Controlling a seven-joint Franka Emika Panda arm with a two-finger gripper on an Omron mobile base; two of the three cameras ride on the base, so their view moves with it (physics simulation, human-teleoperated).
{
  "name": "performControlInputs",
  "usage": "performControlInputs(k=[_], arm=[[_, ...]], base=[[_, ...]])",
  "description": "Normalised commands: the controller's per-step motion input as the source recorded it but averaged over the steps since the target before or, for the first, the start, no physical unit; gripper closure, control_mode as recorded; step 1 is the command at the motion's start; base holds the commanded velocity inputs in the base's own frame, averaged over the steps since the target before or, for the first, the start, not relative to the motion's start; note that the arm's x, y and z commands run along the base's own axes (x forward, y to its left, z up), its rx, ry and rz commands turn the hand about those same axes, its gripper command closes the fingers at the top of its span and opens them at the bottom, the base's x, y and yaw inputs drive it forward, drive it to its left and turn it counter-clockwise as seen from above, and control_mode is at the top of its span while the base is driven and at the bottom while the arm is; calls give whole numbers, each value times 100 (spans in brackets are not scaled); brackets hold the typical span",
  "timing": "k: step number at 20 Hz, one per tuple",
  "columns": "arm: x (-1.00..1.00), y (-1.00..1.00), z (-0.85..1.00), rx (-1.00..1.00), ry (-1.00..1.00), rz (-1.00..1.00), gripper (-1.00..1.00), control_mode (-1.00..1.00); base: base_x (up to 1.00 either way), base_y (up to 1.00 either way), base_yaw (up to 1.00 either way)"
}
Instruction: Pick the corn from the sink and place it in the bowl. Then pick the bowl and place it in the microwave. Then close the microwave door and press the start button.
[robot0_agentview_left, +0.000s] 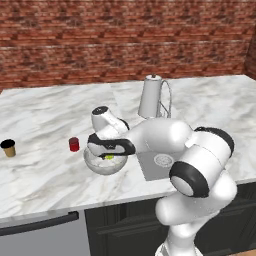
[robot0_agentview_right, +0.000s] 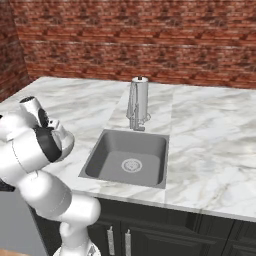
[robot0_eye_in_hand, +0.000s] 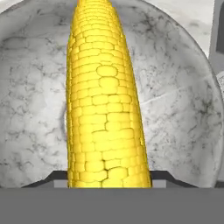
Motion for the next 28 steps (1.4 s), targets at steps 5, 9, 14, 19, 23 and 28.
performControlInputs(k=[5,9,14,19,23,28], arm=[[-37,-6,54,0,-14,0,-100,-100],[-43,-15,38,0,-6,-2,-100,-100],[-70,32,4,0,2,3,-100,-100],[2,8,-9,-8,0,2,-100,-100],[29,14,-30,-15,1,1,-100,-100],[35,12,-22,-12,4,2,-100,-100]], base=[[0,0,0],[0,0,0],[0,0,0],[0,0,0],[0,0,0],[0,0,0]])
